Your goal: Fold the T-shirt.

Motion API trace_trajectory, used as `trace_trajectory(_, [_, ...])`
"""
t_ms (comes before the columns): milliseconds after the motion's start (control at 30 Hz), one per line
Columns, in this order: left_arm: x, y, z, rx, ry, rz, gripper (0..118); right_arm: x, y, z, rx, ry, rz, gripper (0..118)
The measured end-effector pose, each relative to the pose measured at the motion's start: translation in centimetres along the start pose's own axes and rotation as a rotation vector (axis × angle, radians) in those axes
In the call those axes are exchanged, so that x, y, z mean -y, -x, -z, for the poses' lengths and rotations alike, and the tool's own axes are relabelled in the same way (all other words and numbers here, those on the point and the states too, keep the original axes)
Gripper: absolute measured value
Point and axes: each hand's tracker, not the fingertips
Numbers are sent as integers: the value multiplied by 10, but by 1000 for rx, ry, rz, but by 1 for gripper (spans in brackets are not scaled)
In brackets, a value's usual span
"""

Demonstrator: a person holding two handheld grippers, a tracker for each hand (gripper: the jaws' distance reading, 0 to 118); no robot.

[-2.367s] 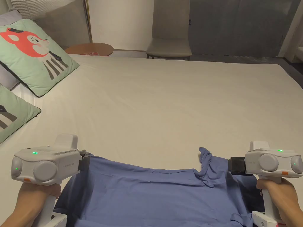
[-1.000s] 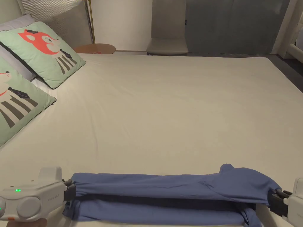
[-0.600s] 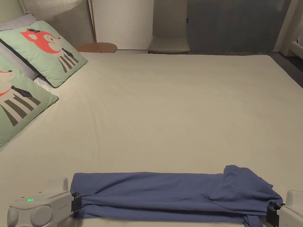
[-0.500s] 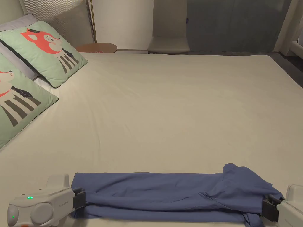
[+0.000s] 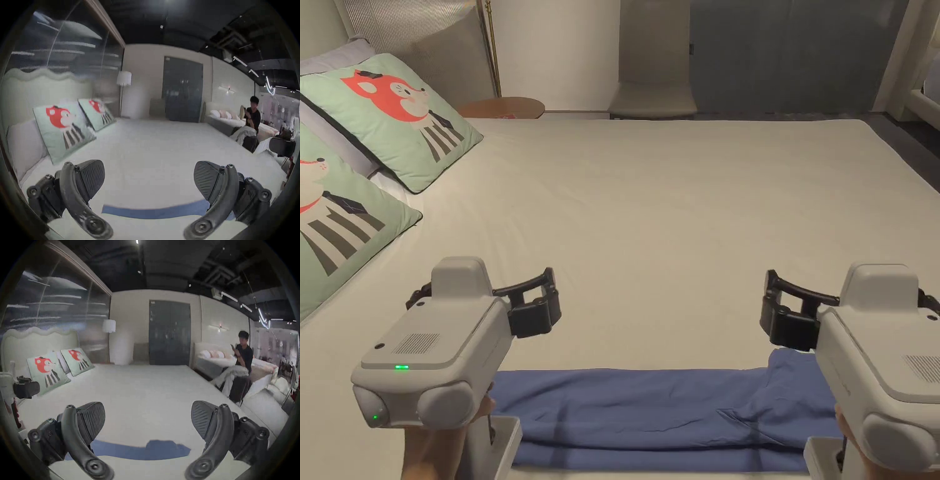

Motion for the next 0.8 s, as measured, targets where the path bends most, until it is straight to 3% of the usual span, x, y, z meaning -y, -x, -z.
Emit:
trace_trajectory(67, [-1,-5,-4,-2,-62,18,107,0,7,0,12,-29,-11,102])
trace_trajectory(133, [1,-6,-4,-9,-87,30,97,0,12,-3,17,-59,-21,77])
trace_trajectory(167, [1,-6,-6,1,-107,35,81,0,15,-3,22,-66,-31,62])
trace_trajectory(233, [2,-7,-6,4,-121,50,21,0,20,-6,28,-81,-48,22])
trace_trajectory(267, [2,-8,-5,1,-124,58,0,0,22,-6,36,-86,-58,6])
trace_trajectory(300, [1,-7,-4,1,-121,62,0,1,25,-5,46,-94,-68,1])
trace_trajectory(600, [-3,1,3,22,-106,29,0,-2,31,-6,41,-100,-69,0])
trace_trajectory(800, [-1,59,25,227,151,-334,0,-2,32,-2,28,-86,-63,0])
